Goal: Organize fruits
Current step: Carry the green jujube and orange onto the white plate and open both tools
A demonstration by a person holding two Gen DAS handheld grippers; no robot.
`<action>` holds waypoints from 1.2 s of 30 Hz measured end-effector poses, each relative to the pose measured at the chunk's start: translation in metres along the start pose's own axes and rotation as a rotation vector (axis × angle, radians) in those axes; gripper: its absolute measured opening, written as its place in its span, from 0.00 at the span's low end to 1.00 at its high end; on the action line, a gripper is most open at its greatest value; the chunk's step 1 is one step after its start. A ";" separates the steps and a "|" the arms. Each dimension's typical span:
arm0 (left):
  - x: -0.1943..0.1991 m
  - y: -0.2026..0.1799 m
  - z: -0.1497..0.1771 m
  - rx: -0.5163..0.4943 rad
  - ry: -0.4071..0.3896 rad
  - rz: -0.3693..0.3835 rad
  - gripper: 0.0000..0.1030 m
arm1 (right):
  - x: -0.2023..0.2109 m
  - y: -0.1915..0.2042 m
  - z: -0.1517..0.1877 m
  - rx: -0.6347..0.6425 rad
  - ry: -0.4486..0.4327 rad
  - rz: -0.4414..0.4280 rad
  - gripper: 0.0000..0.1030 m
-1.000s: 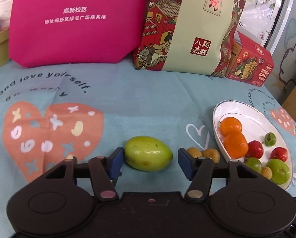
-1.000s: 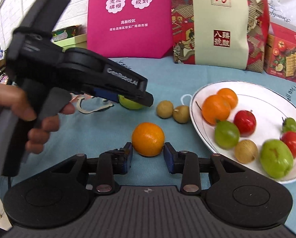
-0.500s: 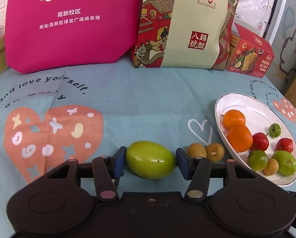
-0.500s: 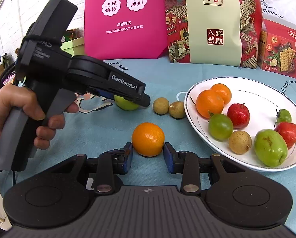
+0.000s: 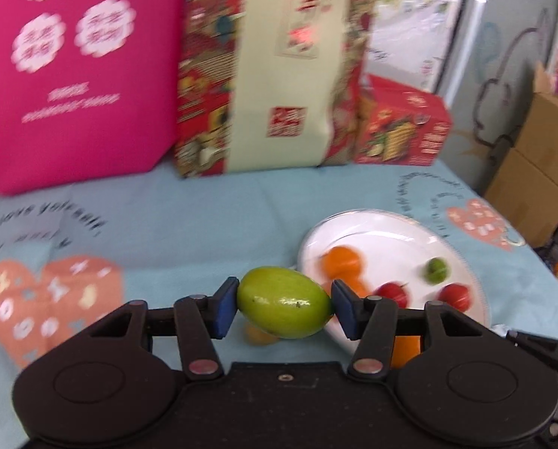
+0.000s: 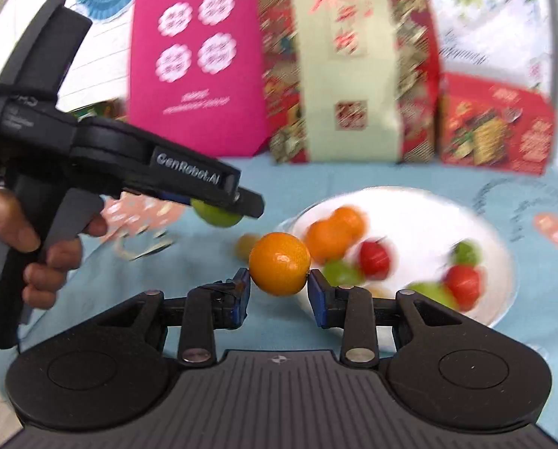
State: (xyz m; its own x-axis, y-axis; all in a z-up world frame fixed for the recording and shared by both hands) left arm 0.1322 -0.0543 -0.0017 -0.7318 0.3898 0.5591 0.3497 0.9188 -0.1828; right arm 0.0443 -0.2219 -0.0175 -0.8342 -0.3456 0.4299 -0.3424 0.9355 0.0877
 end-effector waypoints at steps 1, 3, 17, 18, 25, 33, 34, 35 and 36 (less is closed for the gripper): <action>-0.002 -0.006 -0.003 -0.006 -0.002 0.015 1.00 | 0.002 -0.005 -0.003 -0.009 -0.012 0.009 0.57; -0.008 -0.017 -0.008 -0.021 -0.004 0.034 1.00 | 0.003 -0.017 -0.007 -0.008 -0.026 0.045 0.57; -0.081 -0.062 -0.026 -0.088 0.072 0.085 1.00 | -0.022 -0.077 -0.006 -0.026 0.021 0.179 0.57; -0.086 -0.063 -0.027 -0.091 0.076 0.086 1.00 | -0.025 -0.079 -0.006 -0.028 0.024 0.179 0.57; -0.112 -0.064 -0.031 -0.108 0.102 0.078 1.00 | -0.042 -0.086 -0.006 -0.032 0.049 0.162 0.57; -0.126 -0.067 -0.030 -0.125 0.110 0.086 1.00 | -0.052 -0.089 -0.006 -0.034 0.063 0.149 0.57; -0.127 -0.067 -0.030 -0.125 0.112 0.087 1.00 | -0.053 -0.089 -0.006 -0.034 0.063 0.150 0.57; -0.128 -0.067 -0.029 -0.124 0.116 0.088 1.00 | -0.053 -0.089 -0.006 -0.034 0.063 0.150 0.57; -0.129 -0.067 -0.028 -0.124 0.121 0.088 1.00 | -0.053 -0.089 -0.006 -0.035 0.061 0.148 0.58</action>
State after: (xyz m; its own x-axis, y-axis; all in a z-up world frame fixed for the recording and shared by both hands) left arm 0.2195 -0.1675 -0.0388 -0.6225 0.4510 0.6396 0.4839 0.8641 -0.1384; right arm 0.1219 -0.2865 -0.0431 -0.8459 -0.1997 0.4945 -0.2017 0.9782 0.0500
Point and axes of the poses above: each gripper's, at about its wrist camera, not at the fingertips, and x roughly against the way its jaws point, y to its left, z to its underside, the point moved 4 cm from there along -x, roughly the way its jaws point, and after that the axes turned 3 degrees about -y, right-handed, at the moved point
